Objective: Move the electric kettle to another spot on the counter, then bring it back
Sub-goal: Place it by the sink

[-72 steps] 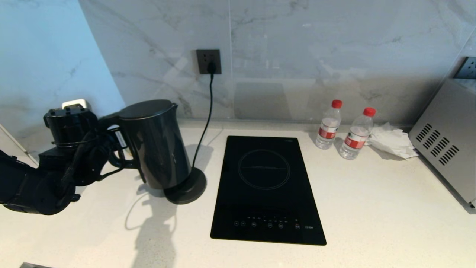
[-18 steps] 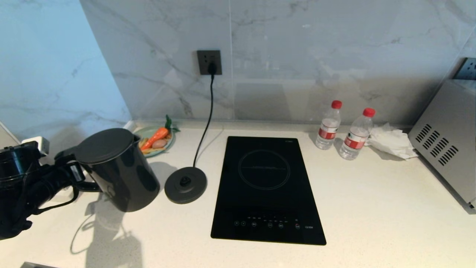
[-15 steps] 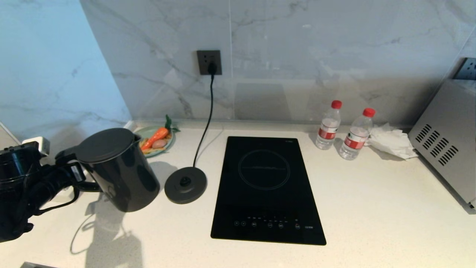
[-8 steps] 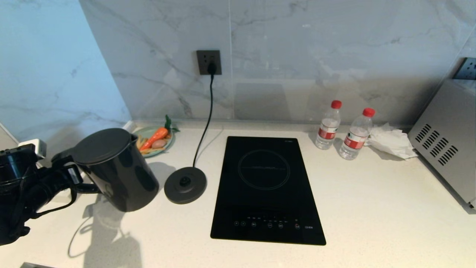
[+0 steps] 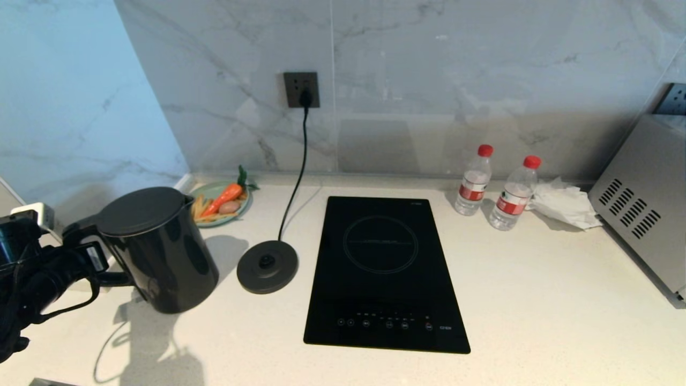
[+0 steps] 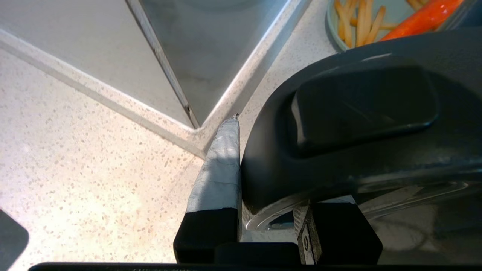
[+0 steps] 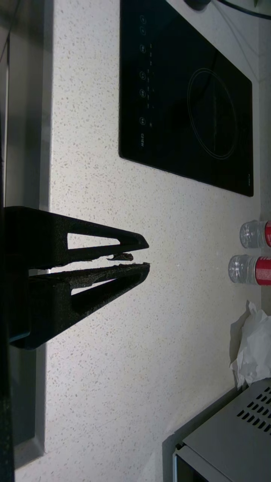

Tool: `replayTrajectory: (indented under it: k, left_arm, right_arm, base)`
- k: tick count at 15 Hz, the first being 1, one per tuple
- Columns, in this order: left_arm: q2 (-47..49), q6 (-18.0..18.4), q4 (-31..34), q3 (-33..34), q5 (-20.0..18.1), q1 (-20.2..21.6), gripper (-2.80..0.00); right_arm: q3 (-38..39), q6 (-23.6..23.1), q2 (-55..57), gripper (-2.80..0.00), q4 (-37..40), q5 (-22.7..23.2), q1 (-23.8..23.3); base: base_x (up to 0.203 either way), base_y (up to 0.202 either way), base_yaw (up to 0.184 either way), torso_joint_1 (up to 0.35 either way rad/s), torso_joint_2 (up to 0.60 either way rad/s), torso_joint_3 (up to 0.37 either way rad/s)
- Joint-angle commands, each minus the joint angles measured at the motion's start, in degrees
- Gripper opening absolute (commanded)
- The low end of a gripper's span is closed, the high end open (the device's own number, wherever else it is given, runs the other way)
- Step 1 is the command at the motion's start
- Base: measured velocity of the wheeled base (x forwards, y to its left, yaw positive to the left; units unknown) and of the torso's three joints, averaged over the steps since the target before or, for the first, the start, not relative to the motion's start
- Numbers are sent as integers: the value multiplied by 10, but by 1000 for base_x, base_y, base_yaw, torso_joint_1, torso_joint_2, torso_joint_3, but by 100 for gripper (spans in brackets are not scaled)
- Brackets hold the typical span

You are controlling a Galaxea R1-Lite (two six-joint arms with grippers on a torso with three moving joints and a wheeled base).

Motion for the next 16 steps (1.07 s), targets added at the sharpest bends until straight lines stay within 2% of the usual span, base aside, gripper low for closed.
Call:
replayTrajectory:
  k: [1, 9, 12, 14, 16]
  left_arm:
    - [-15, 0, -6, 2, 0, -4, -280]
    - [6, 0, -7, 4, 0, -6, -280]
    - [32, 1, -12, 30, -1, -6, -280]
    - [47, 0, -35, 42, -2, -5, -280]
    - [56, 0, -89, 44, -3, -5, -280]
  right_arm:
    - [0, 0, 0, -280, 0, 0, 0]
    - [1, 0, 0, -280, 0, -1, 0]
    - [1, 0, -1, -280, 0, 0, 0]
    - [0, 0, -1, -280, -1, 0, 0]
    - [0, 0, -1, -280, 0, 0, 0]
  base:
    - [0, 0, 0, 0, 0, 0]
    - [0, 0, 0, 0, 0, 0]
    - [0, 0, 0, 0, 0, 0]
    - [0, 0, 0, 0, 0, 0]
    - [0, 0, 0, 0, 0, 0]
